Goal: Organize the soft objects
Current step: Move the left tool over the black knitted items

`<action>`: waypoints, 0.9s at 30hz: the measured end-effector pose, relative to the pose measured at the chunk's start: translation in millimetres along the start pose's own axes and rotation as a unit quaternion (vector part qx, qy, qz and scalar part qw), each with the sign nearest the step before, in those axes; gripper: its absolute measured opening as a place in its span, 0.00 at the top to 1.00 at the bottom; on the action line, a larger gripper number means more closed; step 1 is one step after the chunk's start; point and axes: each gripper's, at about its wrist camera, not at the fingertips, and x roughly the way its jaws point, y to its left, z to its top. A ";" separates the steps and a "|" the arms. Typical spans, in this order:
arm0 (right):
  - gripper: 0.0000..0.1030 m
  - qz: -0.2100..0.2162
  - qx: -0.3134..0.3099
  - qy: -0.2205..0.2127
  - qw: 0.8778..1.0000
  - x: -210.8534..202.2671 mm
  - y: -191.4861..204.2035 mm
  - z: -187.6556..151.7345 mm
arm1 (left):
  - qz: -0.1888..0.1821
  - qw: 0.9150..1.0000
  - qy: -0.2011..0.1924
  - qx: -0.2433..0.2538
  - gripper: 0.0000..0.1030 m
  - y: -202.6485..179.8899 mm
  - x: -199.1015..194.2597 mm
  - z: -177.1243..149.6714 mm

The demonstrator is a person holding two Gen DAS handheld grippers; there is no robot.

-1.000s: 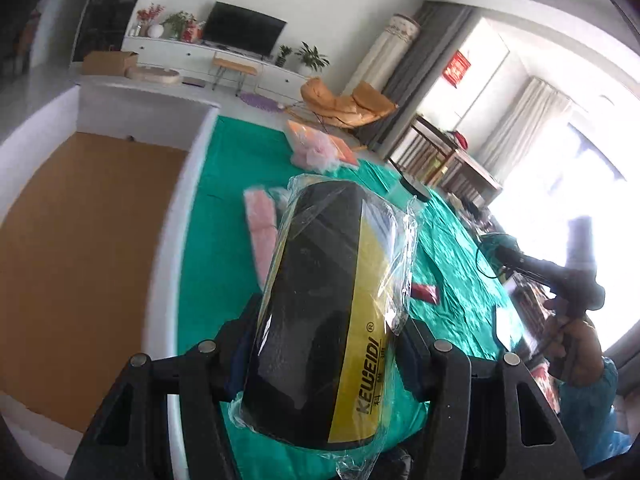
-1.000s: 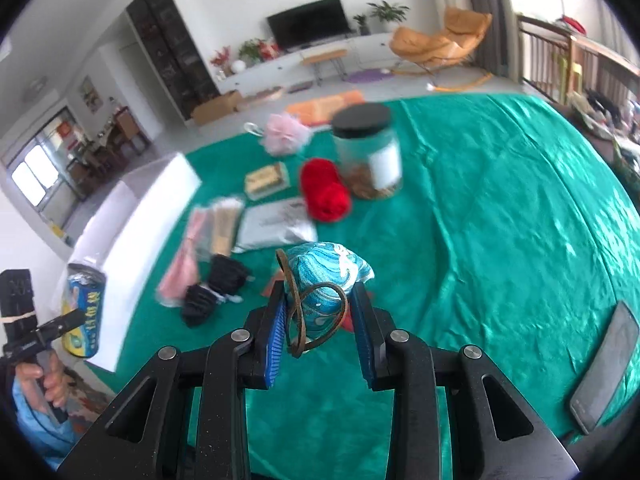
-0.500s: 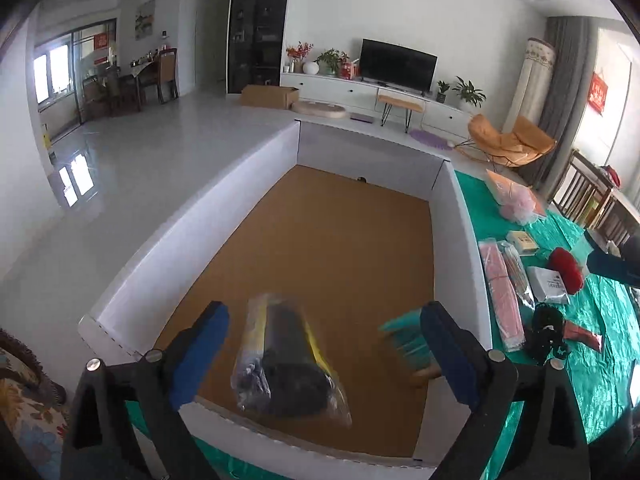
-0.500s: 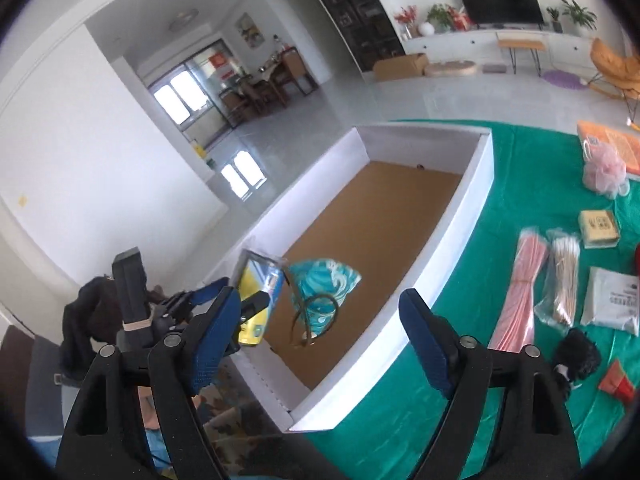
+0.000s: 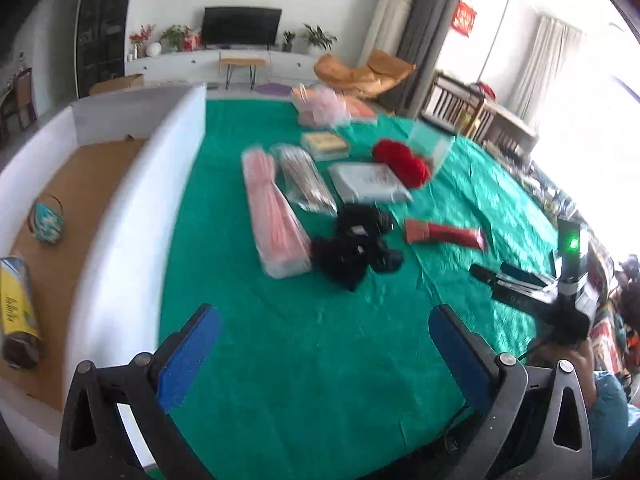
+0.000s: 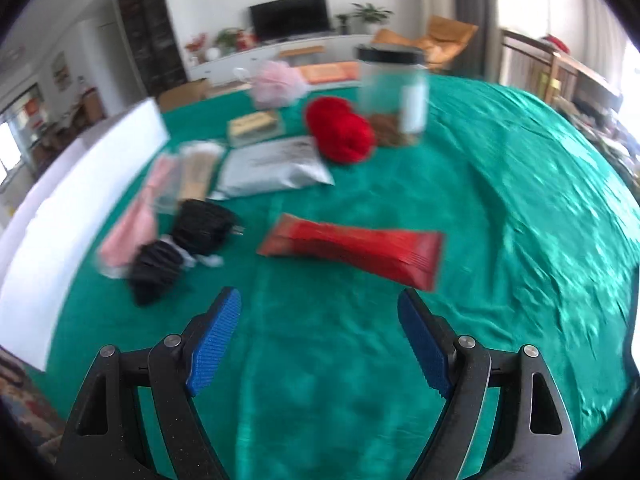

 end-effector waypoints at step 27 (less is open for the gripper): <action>0.17 -0.032 -0.027 -0.009 0.999 8.9 -16.8 -17.5 | 0.102 0.993 0.043 0.048 0.00 -31.7 156.2 46.1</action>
